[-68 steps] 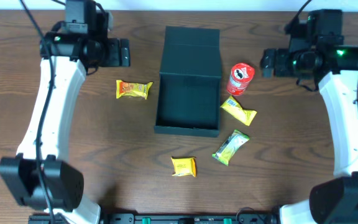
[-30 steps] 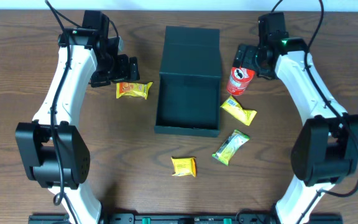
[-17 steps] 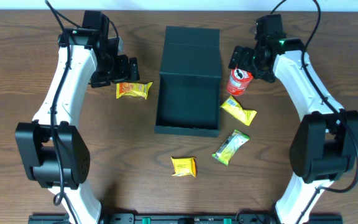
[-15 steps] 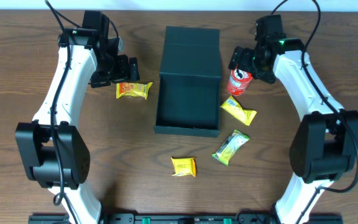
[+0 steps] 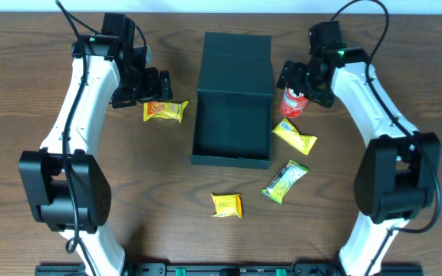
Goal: Pack container
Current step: 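Close the right gripper around the red Pringles can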
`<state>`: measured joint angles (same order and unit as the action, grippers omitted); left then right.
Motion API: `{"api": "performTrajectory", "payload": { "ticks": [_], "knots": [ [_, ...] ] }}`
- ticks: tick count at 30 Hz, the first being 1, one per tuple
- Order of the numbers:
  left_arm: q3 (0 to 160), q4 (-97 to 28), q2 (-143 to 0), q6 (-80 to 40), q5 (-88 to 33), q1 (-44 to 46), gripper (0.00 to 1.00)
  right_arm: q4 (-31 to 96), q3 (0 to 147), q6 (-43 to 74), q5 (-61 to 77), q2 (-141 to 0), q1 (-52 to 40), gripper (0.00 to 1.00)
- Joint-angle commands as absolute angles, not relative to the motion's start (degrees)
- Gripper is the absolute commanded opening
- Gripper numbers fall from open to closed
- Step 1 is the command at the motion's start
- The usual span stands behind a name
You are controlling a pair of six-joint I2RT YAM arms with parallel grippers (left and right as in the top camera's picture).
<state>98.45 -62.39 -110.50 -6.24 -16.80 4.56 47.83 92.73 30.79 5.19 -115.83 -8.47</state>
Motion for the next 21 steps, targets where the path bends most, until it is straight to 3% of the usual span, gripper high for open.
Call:
{"api": "performTrajectory", "payload": {
  "ticks": [1, 6, 11, 21],
  "knots": [
    [99.5, -62.6, -111.0, -6.9, -17.4, 4.6, 0.96, 47.5, 92.9, 31.9, 6.0, -117.9, -9.6, 0.99],
    [99.5, -62.6, -111.0, -6.9, -17.4, 4.6, 0.95, 47.5, 92.9, 31.9, 3.0, -118.0, -9.7, 0.93],
    [99.5, -62.6, -111.0, -6.9, -17.4, 4.6, 0.95, 47.7, 92.9, 31.6, 1.3, -118.0, -9.7, 0.76],
    [99.5, -62.6, -111.0, -6.9, -17.4, 4.6, 0.95, 49.0, 93.7, 29.6, 0.4, -118.0, -9.7, 0.67]
  ]
}}
